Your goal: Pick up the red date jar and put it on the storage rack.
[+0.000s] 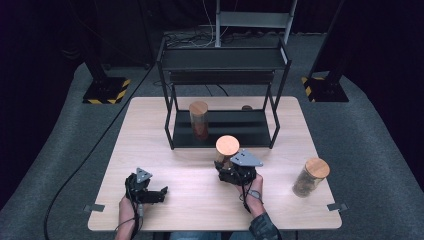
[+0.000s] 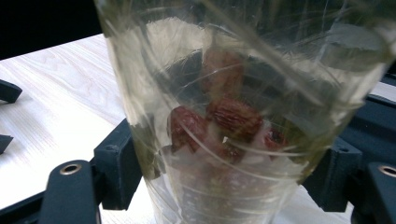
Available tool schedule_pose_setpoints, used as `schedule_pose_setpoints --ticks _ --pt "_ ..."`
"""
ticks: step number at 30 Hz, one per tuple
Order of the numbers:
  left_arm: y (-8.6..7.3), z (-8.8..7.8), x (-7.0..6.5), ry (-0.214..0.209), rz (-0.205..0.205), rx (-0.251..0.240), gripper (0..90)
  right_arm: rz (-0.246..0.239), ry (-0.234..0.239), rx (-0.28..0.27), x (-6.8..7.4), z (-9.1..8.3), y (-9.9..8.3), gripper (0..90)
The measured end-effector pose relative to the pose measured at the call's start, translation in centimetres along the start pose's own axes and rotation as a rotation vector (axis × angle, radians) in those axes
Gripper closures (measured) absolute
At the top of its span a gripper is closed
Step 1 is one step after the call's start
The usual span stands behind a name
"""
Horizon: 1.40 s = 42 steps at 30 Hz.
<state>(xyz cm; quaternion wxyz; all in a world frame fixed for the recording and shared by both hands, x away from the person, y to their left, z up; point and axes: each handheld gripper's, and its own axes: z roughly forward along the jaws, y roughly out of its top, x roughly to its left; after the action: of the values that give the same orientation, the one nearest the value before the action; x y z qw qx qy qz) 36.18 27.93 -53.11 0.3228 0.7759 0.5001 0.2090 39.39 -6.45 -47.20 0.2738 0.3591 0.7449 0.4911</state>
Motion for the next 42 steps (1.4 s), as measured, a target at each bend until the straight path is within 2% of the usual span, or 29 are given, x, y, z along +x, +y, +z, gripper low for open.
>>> schedule_pose_setpoints --ticks 42 --pt "0.0 0.0 0.0 0.000 0.000 0.000 0.0 0.004 -0.027 0.003 -1.6 1.7 1.1 24.4"
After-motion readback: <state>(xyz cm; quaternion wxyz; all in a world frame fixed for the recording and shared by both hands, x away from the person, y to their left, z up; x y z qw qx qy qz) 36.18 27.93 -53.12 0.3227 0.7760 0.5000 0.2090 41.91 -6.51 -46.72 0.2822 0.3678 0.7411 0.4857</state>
